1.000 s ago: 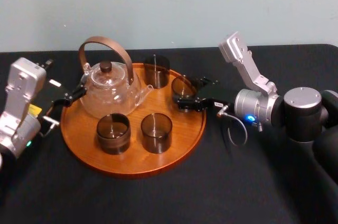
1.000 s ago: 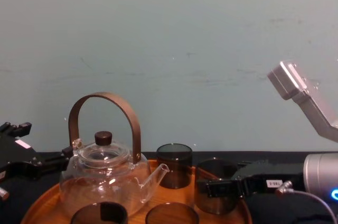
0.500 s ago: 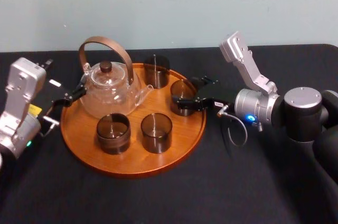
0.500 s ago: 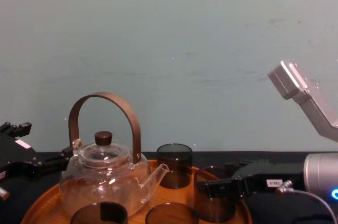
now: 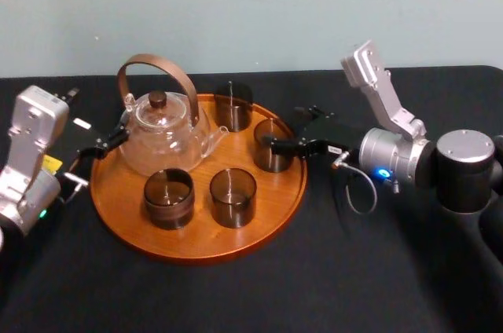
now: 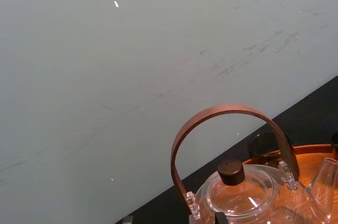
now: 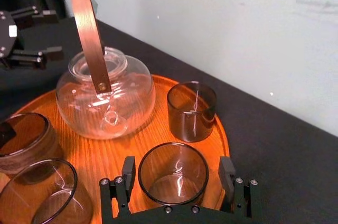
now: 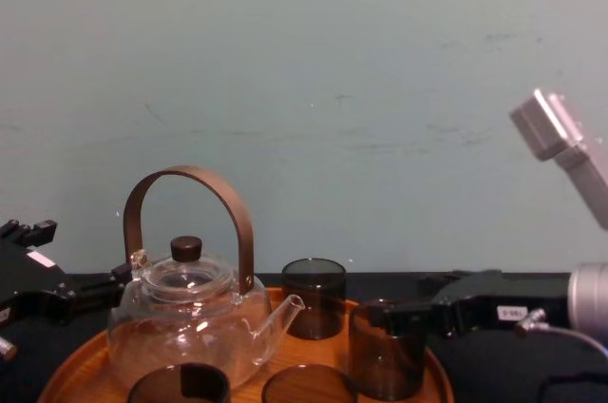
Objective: Pick up the glass from the table and place it on the tray.
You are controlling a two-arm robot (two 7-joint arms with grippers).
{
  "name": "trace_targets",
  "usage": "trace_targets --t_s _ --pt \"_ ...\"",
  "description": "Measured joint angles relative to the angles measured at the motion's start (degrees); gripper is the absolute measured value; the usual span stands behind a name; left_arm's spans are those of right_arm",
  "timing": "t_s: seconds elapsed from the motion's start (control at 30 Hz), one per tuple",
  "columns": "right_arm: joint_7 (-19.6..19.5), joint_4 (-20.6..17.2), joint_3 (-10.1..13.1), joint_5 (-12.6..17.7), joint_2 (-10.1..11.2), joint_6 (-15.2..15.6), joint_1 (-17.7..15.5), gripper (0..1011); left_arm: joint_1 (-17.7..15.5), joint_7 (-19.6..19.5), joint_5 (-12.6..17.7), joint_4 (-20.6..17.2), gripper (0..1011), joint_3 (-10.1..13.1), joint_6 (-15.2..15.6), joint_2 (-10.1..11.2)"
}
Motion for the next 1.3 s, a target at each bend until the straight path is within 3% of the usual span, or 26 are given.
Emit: trace_targets --t_s 0.57,0.6,0.73,1.1,1.3 --pt "-0.9 -11.85 3.98 3.75 5.98 -0.16 -6.17 1002 0.0 0.0 0.0 0.0 1001 0.0 0.0 0.0" --pt "-1.05 -14.2 4.92 4.79 7.44 -0.11 -7.86 1002 0.0 0.0 0.0 0.0 1001 0.0 0.0 0.0" --pt "-1.36 -16.67 6.12 6.13 9.28 -0.27 -10.15 1002 0.0 0.0 0.0 0.0 1002 0.0 0.0 0.0" --pt "-3.05 -19.98 9.64 8.78 13.27 -1.66 -15.62 1002 0.0 0.0 0.0 0.0 1001 0.0 0.0 0.0" --pt "-5.09 -20.47 11.35 8.9 14.32 -3.06 -17.91 1002 0.0 0.0 0.0 0.0 1001 0.0 0.0 0.0"
